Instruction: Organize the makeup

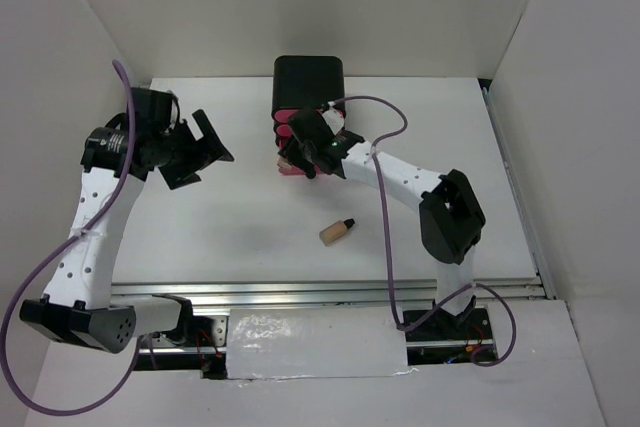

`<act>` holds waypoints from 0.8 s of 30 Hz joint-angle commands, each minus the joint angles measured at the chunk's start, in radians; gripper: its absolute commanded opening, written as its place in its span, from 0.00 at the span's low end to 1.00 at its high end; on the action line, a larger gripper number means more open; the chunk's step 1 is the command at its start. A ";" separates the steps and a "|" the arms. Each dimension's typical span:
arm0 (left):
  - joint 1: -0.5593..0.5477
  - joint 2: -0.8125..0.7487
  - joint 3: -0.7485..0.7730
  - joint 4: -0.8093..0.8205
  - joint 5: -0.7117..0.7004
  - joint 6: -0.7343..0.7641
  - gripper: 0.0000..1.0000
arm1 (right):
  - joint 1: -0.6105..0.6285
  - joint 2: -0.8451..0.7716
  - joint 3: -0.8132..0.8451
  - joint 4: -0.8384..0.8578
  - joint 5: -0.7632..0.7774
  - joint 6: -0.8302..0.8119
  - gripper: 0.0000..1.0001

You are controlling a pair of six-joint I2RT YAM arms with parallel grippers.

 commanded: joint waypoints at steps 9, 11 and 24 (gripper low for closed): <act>0.010 -0.081 -0.007 -0.049 -0.003 0.074 0.99 | -0.070 0.107 0.072 -0.177 0.151 0.610 0.00; 0.009 -0.081 -0.004 -0.060 -0.009 0.090 0.99 | -0.078 0.128 0.123 -0.235 0.158 0.658 0.00; 0.010 -0.109 -0.040 -0.065 0.006 0.107 0.99 | -0.124 0.228 0.198 -0.249 0.105 0.773 0.00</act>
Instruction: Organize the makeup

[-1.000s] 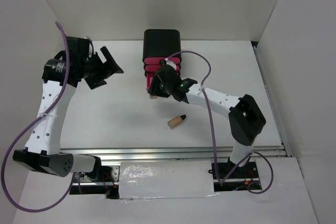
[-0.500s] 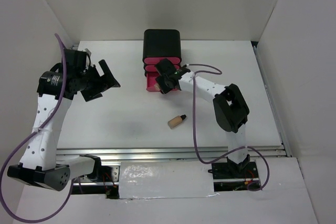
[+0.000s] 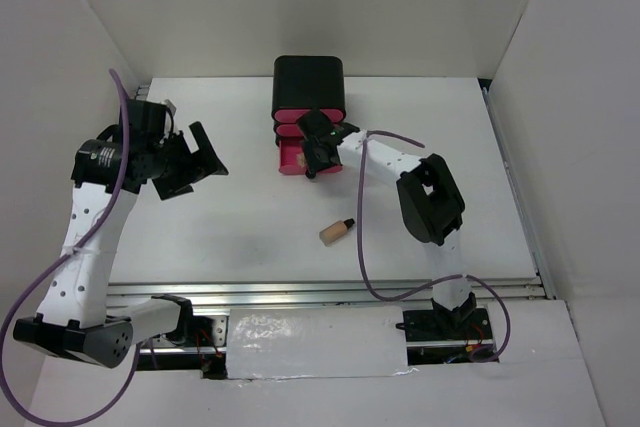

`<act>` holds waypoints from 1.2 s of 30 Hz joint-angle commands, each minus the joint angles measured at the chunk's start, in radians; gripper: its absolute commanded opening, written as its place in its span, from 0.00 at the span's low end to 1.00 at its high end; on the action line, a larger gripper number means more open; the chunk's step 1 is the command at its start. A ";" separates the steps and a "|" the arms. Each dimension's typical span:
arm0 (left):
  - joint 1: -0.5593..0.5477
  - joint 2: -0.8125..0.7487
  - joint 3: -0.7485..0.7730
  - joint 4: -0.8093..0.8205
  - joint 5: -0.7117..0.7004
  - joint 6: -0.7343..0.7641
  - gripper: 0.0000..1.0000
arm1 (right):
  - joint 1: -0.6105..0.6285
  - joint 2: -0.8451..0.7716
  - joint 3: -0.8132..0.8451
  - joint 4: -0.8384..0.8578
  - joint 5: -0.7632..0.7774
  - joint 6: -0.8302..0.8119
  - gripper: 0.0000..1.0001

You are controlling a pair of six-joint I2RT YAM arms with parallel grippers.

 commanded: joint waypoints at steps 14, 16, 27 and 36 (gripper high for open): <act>0.005 -0.057 -0.062 0.016 0.043 0.029 0.99 | -0.064 0.031 0.020 0.141 -0.030 -0.020 0.24; 0.005 -0.052 -0.059 0.016 0.047 0.031 0.99 | -0.065 0.022 0.004 0.159 -0.039 -0.023 0.36; -0.003 -0.038 -0.061 0.034 0.060 0.040 0.99 | -0.064 -0.024 -0.011 0.221 -0.064 -0.047 0.82; -0.006 -0.020 -0.108 0.106 0.089 0.057 0.99 | -0.064 -0.216 -0.176 0.340 -0.068 -0.089 0.89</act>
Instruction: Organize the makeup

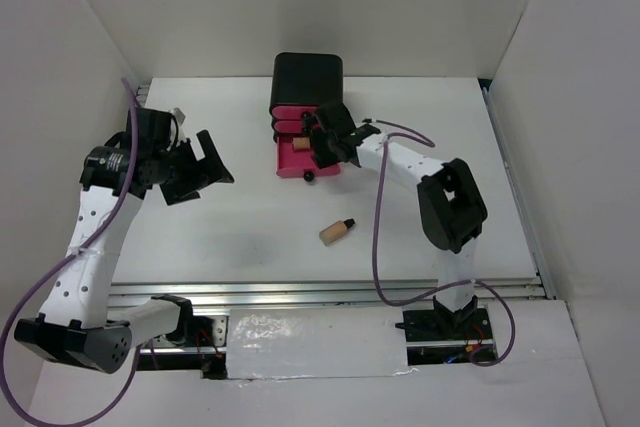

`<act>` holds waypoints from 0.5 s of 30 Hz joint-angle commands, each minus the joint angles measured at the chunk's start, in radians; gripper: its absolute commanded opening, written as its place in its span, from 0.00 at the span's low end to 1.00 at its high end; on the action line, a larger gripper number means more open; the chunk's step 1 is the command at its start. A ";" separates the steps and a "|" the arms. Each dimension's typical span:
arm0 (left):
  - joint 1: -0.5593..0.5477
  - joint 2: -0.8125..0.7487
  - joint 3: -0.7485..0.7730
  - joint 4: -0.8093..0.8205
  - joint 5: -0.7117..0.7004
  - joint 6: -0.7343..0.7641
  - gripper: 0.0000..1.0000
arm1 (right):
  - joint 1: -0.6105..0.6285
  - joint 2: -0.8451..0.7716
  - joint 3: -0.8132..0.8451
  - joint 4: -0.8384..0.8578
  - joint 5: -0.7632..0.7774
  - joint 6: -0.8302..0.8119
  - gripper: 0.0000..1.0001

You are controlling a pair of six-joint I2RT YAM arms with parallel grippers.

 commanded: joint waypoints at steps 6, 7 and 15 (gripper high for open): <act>-0.066 0.069 -0.093 0.164 0.043 0.064 0.99 | -0.005 -0.358 -0.273 0.132 0.008 -0.216 0.94; -0.139 0.089 -0.092 0.182 0.018 0.061 0.99 | -0.008 -0.390 -0.300 0.117 0.016 -0.280 0.97; -0.408 0.349 -0.037 0.306 -0.048 0.125 0.99 | -0.087 -0.799 -0.635 -0.075 -0.012 -0.534 0.98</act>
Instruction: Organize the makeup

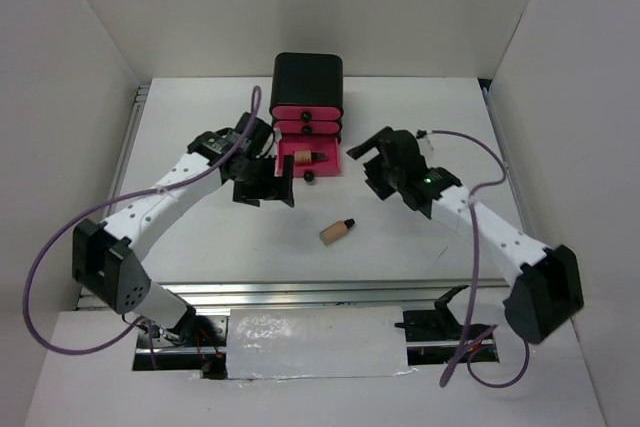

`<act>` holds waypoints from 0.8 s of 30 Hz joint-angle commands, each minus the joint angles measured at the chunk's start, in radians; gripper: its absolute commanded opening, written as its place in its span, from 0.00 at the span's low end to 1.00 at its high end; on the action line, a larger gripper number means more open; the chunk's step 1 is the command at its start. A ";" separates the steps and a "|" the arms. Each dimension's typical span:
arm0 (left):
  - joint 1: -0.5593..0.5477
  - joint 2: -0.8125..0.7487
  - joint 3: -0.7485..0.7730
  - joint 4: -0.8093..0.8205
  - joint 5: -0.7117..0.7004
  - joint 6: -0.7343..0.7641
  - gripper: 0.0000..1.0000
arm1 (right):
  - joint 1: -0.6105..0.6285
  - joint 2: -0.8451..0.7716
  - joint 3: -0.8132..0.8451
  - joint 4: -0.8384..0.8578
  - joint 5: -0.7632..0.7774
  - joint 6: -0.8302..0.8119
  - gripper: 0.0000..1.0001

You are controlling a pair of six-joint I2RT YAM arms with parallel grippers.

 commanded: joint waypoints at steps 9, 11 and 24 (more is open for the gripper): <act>-0.260 0.321 0.228 0.064 -0.210 0.232 0.96 | -0.133 -0.606 -0.244 -0.262 0.085 -0.253 0.99; -0.279 0.369 0.245 0.090 -0.235 0.270 0.96 | -0.138 -0.650 -0.224 -0.279 0.084 -0.310 0.99; -0.399 0.582 0.317 0.124 -0.282 0.330 0.87 | -0.141 -0.687 -0.230 -0.299 -0.010 -0.405 1.00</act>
